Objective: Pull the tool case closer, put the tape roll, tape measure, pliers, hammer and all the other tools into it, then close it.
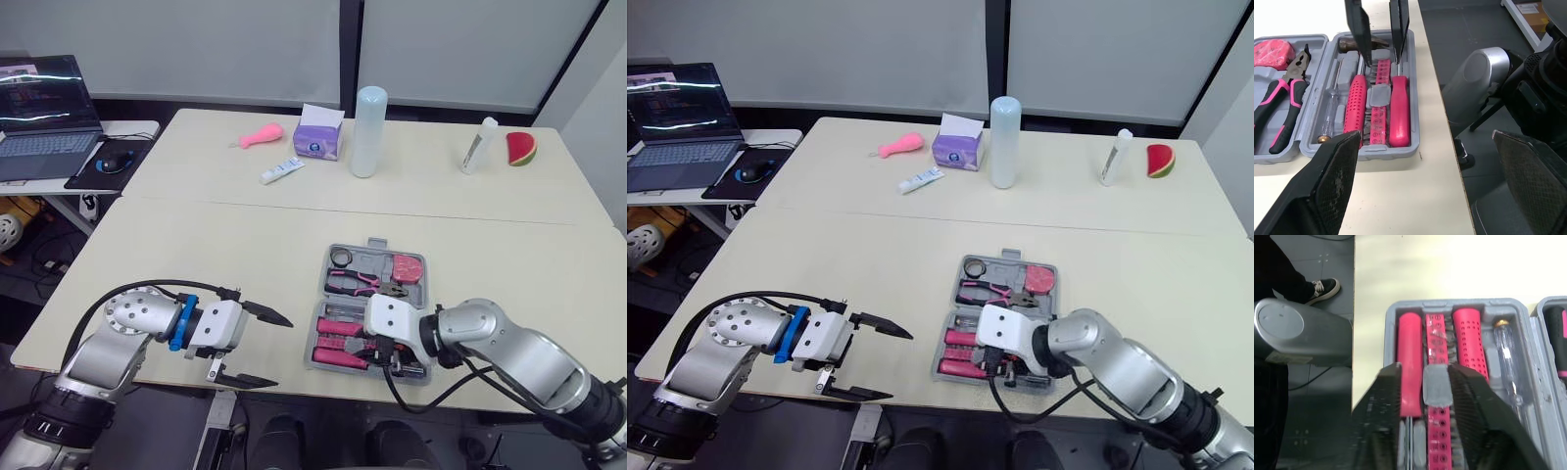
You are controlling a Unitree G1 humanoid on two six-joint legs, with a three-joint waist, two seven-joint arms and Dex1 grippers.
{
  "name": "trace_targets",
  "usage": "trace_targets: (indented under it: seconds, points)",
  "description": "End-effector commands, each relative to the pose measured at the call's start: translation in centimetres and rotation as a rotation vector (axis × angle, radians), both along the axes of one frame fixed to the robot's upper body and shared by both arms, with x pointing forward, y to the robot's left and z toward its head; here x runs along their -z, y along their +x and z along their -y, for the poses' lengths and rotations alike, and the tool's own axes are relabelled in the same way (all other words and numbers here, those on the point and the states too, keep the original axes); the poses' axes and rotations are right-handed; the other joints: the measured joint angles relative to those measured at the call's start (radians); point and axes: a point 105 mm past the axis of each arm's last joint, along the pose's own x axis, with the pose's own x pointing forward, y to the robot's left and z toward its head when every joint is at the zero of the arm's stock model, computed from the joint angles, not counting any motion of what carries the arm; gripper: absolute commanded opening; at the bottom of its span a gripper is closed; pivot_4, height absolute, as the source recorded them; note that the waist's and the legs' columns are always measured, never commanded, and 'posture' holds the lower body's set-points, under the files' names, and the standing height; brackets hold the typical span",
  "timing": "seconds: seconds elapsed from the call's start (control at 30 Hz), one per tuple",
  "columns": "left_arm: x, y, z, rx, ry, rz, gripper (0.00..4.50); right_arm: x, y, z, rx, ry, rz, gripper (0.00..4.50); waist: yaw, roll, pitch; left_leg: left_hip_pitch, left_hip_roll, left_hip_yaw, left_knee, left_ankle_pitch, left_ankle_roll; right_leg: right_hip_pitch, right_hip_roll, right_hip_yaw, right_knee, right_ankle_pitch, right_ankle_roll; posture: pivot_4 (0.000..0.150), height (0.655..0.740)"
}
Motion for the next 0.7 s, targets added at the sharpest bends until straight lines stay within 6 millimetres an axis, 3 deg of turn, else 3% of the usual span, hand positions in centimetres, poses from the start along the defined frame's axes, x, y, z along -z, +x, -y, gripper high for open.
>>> trace_targets:
  seconds: [0.03,0.13,0.3,0.47,0.6,0.7]
  points:
    - [-0.6,-0.2,0.7,0.026,-0.015,0.038,4.50,0.3,-0.7,-0.6,-0.047,0.011,0.004,0.56,-0.001,0.000,0.000,0.000,0.000,0.000,0.000,0.000,0.000,0.000,0.000,0.000,0.000,0.000,0.000,0.150,0.7161]
    - [-0.6,-0.2,0.7,0.024,-0.016,0.038,4.50,1.2,-0.4,-0.5,-0.038,-0.011,0.002,0.01,-0.001,0.000,0.000,0.000,0.000,0.000,0.000,0.000,0.000,0.000,0.000,0.000,0.000,0.000,0.000,0.150,0.7161]
    - [-0.7,-0.1,0.9,0.018,-0.022,0.040,4.50,3.4,0.0,0.4,-0.033,-0.085,-0.009,0.01,0.000,0.000,0.000,0.000,0.000,0.000,0.000,0.000,0.000,0.000,0.000,0.000,0.000,0.000,0.000,0.150,0.7161]
    - [-0.7,-0.2,1.0,0.008,-0.033,0.032,4.50,4.0,-0.1,0.7,-0.060,-0.109,-0.001,0.01,0.000,0.000,0.000,0.000,0.000,0.000,0.000,0.000,0.000,0.000,0.000,0.000,0.000,0.000,0.000,0.150,0.7161]
    - [-0.7,0.1,0.7,-0.041,-0.052,0.016,4.50,1.5,-0.2,-0.5,-0.068,0.014,0.040,0.01,0.000,0.000,0.000,0.000,0.000,0.000,0.000,0.000,0.000,0.000,0.000,0.000,0.000,0.000,0.000,0.150,0.7161]
    - [-0.7,1.7,-0.1,-0.175,-0.073,0.013,4.50,-1.5,0.1,0.5,-0.004,0.132,0.090,0.01,0.002,0.000,0.000,0.000,0.000,0.000,0.000,0.000,0.000,0.000,0.000,0.000,0.000,0.000,0.000,0.150,0.7161]
